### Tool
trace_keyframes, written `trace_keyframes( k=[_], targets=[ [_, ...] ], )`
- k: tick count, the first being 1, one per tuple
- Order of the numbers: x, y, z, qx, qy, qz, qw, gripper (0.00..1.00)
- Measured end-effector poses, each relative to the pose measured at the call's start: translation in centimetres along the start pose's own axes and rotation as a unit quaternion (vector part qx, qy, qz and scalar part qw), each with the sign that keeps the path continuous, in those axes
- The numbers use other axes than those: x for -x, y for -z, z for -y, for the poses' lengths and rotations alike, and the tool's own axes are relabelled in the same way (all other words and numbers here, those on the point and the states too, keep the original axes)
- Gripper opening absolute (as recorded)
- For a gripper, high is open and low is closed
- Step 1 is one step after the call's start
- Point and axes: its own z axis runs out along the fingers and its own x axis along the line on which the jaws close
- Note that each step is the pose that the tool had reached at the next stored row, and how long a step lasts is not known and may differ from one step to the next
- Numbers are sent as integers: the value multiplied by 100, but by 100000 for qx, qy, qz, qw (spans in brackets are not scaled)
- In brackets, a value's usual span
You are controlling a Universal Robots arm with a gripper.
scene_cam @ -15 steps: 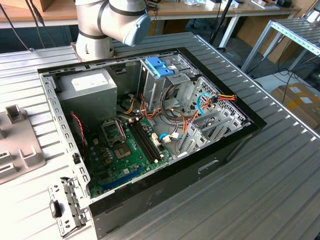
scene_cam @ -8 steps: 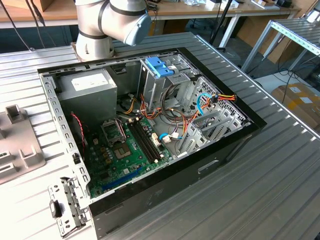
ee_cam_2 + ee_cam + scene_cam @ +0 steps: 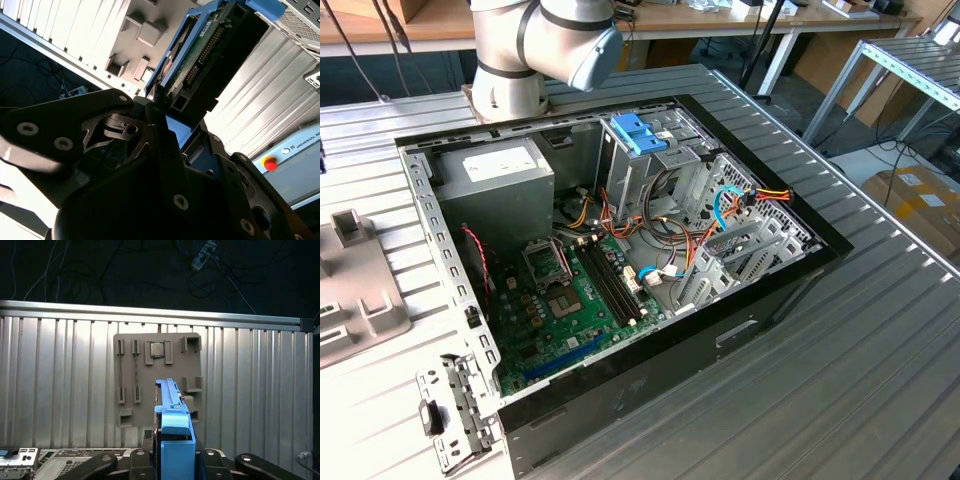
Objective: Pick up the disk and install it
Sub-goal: 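Pick up the disk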
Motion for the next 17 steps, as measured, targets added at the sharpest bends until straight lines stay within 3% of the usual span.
trace_keyframes(
  k=[17],
  targets=[
    [-73, 16, 148, 0, 2, 0, 100000, 37]
  ],
)
